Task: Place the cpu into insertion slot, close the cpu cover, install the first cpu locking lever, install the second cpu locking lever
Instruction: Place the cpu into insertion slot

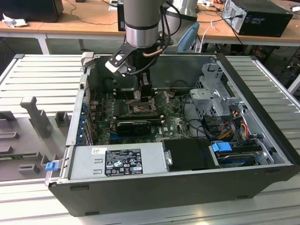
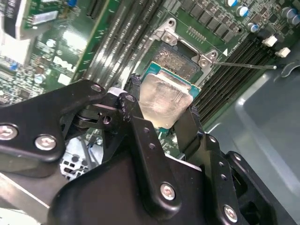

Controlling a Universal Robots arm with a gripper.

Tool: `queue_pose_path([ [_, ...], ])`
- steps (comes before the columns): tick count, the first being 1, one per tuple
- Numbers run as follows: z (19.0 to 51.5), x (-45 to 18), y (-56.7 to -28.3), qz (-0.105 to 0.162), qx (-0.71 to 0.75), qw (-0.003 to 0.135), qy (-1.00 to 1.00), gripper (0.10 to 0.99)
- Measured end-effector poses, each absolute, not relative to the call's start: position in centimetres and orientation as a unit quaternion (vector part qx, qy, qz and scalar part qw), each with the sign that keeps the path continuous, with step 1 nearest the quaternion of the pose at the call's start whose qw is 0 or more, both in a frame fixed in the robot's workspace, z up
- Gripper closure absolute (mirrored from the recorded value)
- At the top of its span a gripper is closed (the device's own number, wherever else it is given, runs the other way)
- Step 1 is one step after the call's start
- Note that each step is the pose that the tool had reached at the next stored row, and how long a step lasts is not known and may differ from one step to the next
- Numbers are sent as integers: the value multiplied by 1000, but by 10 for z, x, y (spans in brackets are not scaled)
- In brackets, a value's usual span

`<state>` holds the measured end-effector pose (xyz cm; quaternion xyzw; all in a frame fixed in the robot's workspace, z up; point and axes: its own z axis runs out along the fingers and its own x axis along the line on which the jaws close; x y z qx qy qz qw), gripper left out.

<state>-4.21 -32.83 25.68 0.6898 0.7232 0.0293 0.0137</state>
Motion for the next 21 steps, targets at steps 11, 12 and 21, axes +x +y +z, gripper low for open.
queue_pose_path([
  [11,227,-44,-324,29,701,14,712,549],
  [12,224,-44,-324,29,701,14,712,549],
  [21,207,-44,-320,29,704,14,709,549],
])
